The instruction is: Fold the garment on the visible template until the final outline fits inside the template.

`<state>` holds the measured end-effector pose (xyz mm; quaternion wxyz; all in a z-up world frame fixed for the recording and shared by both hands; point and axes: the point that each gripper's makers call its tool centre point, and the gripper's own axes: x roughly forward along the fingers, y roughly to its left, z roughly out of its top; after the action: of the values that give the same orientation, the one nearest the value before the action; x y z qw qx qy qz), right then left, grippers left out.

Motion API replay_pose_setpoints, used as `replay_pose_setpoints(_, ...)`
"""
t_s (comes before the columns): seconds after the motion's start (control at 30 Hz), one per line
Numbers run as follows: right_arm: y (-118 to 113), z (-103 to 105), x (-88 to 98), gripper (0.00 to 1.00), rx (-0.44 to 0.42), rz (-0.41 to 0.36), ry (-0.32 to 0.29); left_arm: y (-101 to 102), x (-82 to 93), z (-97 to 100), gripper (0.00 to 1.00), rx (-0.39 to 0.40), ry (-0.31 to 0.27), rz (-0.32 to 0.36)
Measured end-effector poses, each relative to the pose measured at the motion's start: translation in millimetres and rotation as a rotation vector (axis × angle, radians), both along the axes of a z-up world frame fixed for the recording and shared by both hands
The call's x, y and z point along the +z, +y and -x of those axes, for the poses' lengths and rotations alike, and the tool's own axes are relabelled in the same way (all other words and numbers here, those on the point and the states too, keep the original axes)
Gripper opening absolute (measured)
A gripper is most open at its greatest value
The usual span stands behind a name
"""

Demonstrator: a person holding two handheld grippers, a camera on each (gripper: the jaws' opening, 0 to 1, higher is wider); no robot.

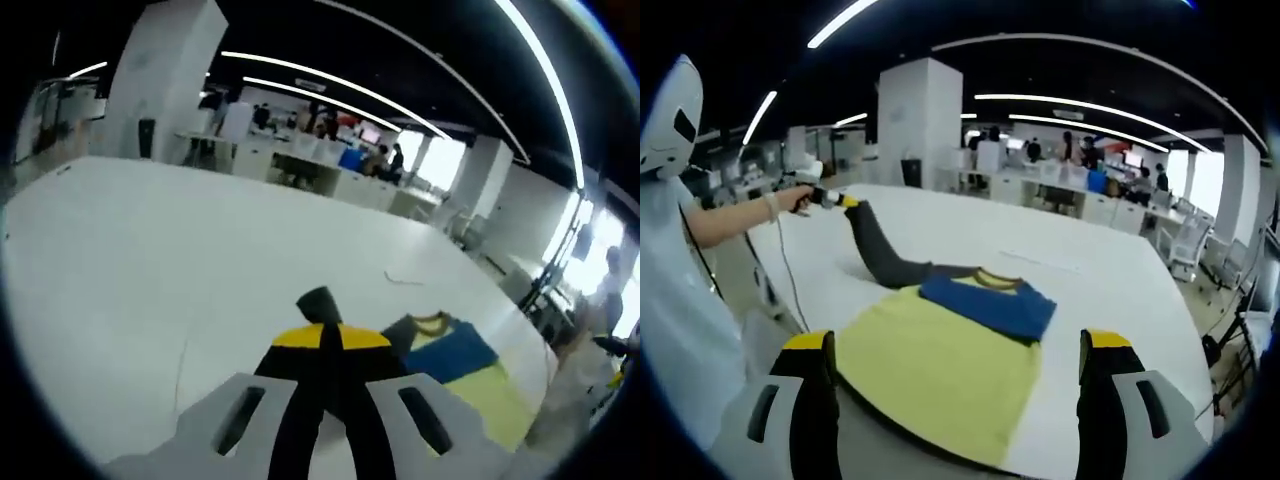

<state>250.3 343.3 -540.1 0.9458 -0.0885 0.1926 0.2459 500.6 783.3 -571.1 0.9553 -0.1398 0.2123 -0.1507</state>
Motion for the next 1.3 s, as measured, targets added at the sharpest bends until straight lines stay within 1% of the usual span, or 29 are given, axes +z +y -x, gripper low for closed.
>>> replay_pose_setpoints(0.03, -1.5, 1.0, -1.6, 1.0, -0.002, 0.007, 0.005, -5.5, 5.3, -0.9, 0.0, -0.007, -0.01, 0.013)
replay_pose_setpoints(0.07, -1.9, 1.2, -1.8, 1.0, -0.003, 0.008, 0.005, -7.2, 6.9, -1.2, 0.0, -0.009, -0.014, 0.016)
replay_pose_setpoints(0.1, -3.3, 1.8, -1.7, 1.0, -0.005, 0.003, 0.004, -14.4, 13.9, -2.4, 0.0, -0.015, -0.026, 0.027)
replay_pose_setpoints(0.13, -3.9, 2.4, -0.8, 1.0, -0.005, -0.01, 0.003, -17.7, 16.8, -3.1, 0.0, -0.018, -0.03, 0.029)
replay_pose_setpoints(0.2, -4.9, 2.7, 0.0, 1.0, -0.006, -0.014, 0.002, -27.0, 24.9, -5.1, 0.0, -0.027, -0.041, 0.036)
replay_pose_setpoints(0.23, -5.4, 3.1, 0.1, 1.0, -0.006, -0.012, 0.002, -28.4, 26.3, -5.6, 0.0, -0.029, -0.043, 0.038)
replay_pose_setpoints(0.37, -9.0, 5.6, 2.3, 1.0, -0.001, -0.013, 0.0, -50.5, 47.9, -9.5, 0.0, -0.052, -0.082, 0.064)
replay_pose_setpoints(0.5, -16.4, 7.1, 2.4, 1.0, -0.003, -0.009, 0.006, -71.3, 66.5, -10.9, 0.0, -0.076, -0.122, 0.075)
replay_pose_setpoints(0.57, -20.4, 7.8, 4.1, 1.0, -0.002, -0.013, 0.004, -81.0, 76.7, -12.0, 0.0, -0.083, -0.143, 0.095)
replay_pose_setpoints(0.7, -25.6, 7.6, 5.9, 1.0, 0.004, -0.015, 0.002, -96.0, 89.5, -13.7, 0.0, -0.094, -0.164, 0.088)
replay_pose_setpoints(0.8, -26.9, 6.5, 6.5, 1.0, 0.011, -0.022, 0.003, -106.6, 97.8, -14.4, 0.0, -0.104, -0.179, 0.097)
replay_pose_setpoints(0.83, -27.4, 5.8, 6.7, 1.0, 0.019, -0.025, 0.002, -114.7, 102.4, -14.2, 0.0, -0.117, -0.187, 0.098)
replay_pose_setpoints(0.93, -29.5, 4.5, 6.1, 1.0, 0.027, -0.031, 0.003, -124.9, 105.8, -15.1, 0.0, -0.128, -0.193, 0.083)
replay_pose_setpoints(1.03, -31.6, 4.5, 5.0, 1.0, 0.033, -0.025, 0.006, -134.6, 110.3, -16.1, 0.0, -0.136, -0.202, 0.088)
replay_pose_setpoints(1.13, -33.9, 5.9, 2.9, 1.0, 0.048, -0.033, 0.014, -149.9, 113.9, -17.5, 0.0, -0.157, -0.208, 0.083)
replay_pose_setpoints(1.3, -41.3, 7.4, 1.6, 1.0, 0.05, -0.04, 0.02, -171.6, 112.5, -21.3, 0.0, -0.181, -0.203, 0.08)
